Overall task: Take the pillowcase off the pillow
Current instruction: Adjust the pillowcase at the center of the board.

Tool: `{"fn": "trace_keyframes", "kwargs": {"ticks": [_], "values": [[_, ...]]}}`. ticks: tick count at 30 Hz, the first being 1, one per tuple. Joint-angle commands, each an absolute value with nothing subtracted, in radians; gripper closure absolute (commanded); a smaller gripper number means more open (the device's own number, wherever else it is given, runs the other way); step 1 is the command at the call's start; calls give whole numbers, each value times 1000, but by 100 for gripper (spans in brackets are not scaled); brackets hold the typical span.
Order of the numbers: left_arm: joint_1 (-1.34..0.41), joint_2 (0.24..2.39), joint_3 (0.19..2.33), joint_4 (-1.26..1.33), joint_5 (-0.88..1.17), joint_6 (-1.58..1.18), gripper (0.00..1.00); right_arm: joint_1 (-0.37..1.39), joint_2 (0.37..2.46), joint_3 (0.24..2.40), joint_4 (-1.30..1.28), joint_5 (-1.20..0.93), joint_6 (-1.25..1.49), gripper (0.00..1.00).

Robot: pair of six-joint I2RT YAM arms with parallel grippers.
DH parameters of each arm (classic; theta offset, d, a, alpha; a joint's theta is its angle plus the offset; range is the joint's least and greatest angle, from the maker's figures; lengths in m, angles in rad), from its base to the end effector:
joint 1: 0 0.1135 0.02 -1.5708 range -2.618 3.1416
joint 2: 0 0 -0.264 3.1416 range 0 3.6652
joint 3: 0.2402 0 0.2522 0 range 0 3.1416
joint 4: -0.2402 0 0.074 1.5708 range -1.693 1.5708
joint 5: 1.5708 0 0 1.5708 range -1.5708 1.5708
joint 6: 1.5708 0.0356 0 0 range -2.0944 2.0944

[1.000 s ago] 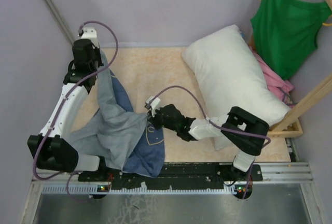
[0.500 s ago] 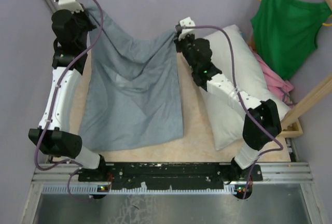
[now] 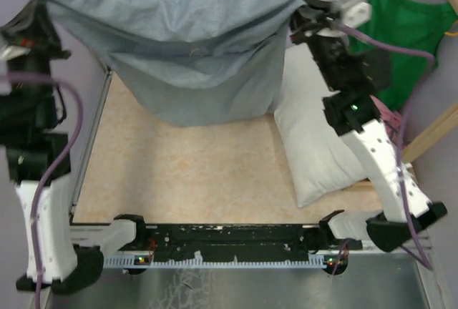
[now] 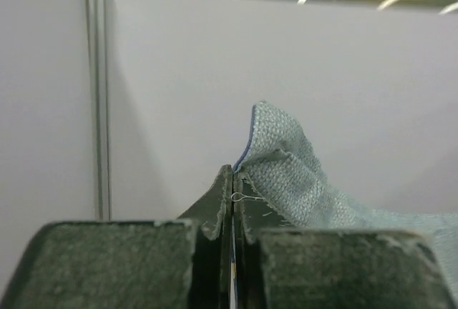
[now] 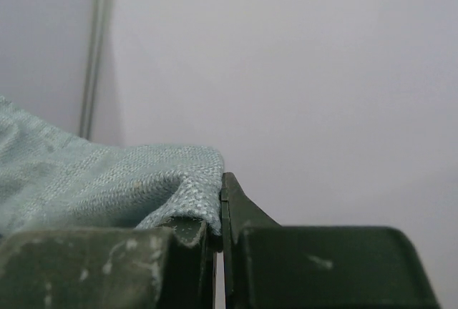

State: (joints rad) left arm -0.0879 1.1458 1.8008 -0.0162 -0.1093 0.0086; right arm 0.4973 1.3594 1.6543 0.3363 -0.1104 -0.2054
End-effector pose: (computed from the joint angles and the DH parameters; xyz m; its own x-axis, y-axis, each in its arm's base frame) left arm 0.1564 -0.0099 0.6160 0.5939 -0.0438 -0.8033 -0.0051 0.9983 -0.0581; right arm 0.2353 0.1322 0.5648 0.6204 0.1061 -0.7771 -0.4349 0.8710 -0.2283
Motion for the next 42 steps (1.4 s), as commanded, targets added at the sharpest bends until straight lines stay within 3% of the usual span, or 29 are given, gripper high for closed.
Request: {"fn": "trace_keyframes", "kwargs": {"ticks": [1, 10, 23, 28, 32, 38, 42], "values": [[-84, 886, 1723, 96, -23, 23, 100, 500, 1087, 1605, 528, -261, -65, 100], [-84, 652, 1737, 83, 112, 30, 100, 500, 826, 1569, 595, -356, 49, 100], [-85, 804, 1802, -2, 151, 44, 100, 500, 935, 1650, 471, -345, -29, 100], [-84, 984, 1792, -91, 78, 66, 100, 500, 1041, 1597, 473, -271, -105, 100], [-84, 1112, 1607, -43, 13, 63, 100, 500, 1160, 1482, 524, -158, -156, 100], [-85, 1314, 1256, 218, -94, 2, 100, 473, 1466, 1277, 732, -71, -161, 100], [-82, 1570, 1203, 313, -247, 5, 100, 387, 1776, 1298, 885, -92, -34, 100]]}}
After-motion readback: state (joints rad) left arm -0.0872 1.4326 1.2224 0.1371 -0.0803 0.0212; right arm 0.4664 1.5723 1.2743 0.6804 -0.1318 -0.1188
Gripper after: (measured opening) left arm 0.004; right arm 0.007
